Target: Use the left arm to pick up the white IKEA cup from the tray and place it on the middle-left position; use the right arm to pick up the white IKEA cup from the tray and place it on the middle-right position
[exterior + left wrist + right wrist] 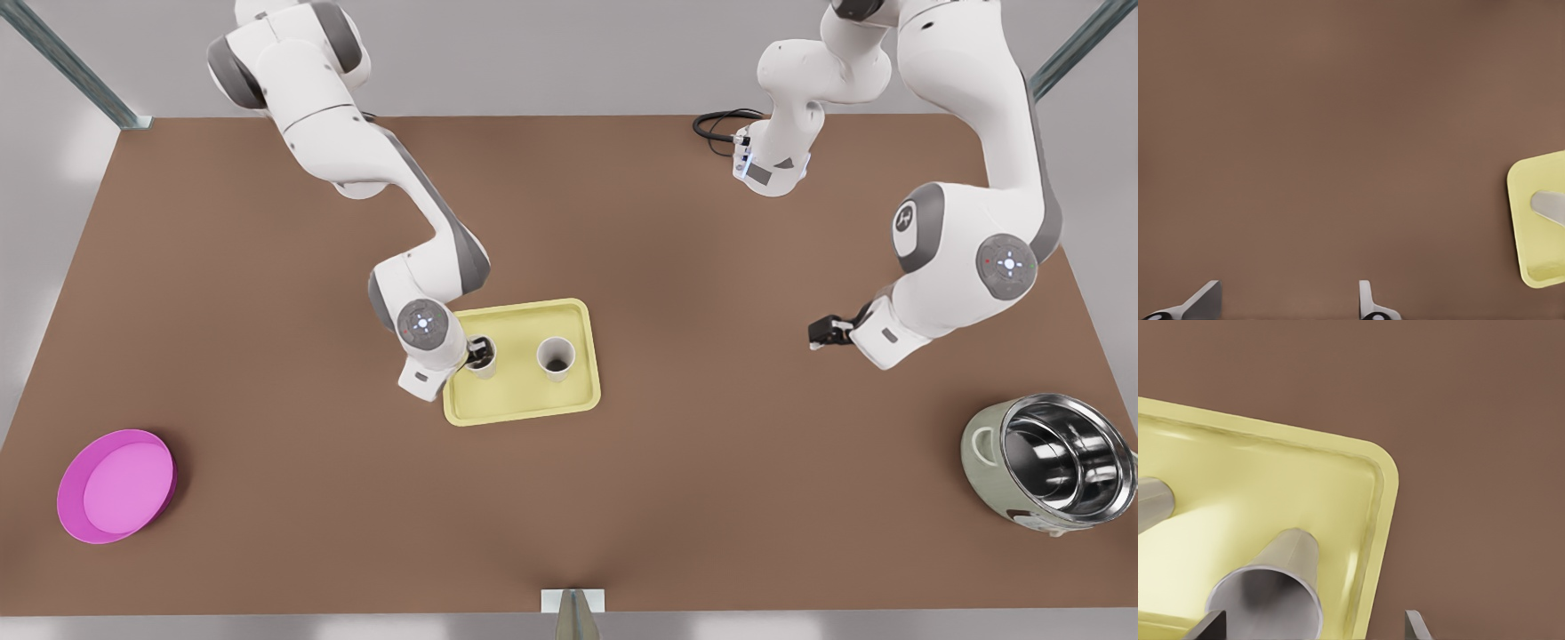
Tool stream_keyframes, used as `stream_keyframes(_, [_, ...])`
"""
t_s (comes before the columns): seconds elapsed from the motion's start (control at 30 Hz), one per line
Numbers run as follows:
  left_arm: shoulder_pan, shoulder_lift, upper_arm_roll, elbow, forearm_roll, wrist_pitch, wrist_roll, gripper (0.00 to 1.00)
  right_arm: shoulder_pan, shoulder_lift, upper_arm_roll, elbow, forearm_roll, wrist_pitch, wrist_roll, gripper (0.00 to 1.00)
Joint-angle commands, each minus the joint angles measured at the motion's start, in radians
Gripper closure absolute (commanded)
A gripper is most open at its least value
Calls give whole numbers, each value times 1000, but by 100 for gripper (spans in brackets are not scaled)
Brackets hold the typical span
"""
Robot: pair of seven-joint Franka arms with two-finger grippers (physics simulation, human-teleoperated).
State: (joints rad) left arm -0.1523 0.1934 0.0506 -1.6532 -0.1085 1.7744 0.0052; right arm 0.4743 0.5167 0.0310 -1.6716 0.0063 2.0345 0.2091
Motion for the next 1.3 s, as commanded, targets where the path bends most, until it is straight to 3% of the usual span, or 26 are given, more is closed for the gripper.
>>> stream_keyframes(0.0, [-1,1,0,-5,-2,20,15,0,3,-10,0,-77,3,282,381,0])
stream_keyframes(0.1, [-1,1,0,-14,0,39,15,0,3,-49,0,-186,3,383,381,0])
stream_keyframes(0.67, [-12,4,-2,-20,1,46,7,0,7,-72,1,-343,3,374,372,0])
stream_keyframes(0.73, [-12,8,-2,-25,0,49,6,0,9,-38,3,-341,3,375,369,10])
stream_keyframes(0.8, [-12,8,-2,-27,1,54,6,0,9,-40,4,-341,3,372,372,35])
stream_keyframes(1.03, [-18,-5,-2,-34,6,43,7,0,7,-63,7,-327,11,371,380,60])
stream_keyframes(1.17, [-36,-6,-2,-30,9,45,15,0,4,-61,9,-316,12,372,374,88])
stream_keyframes(1.27, [-53,-11,-3,-20,9,42,16,0,1,-61,9,-301,14,372,377,93])
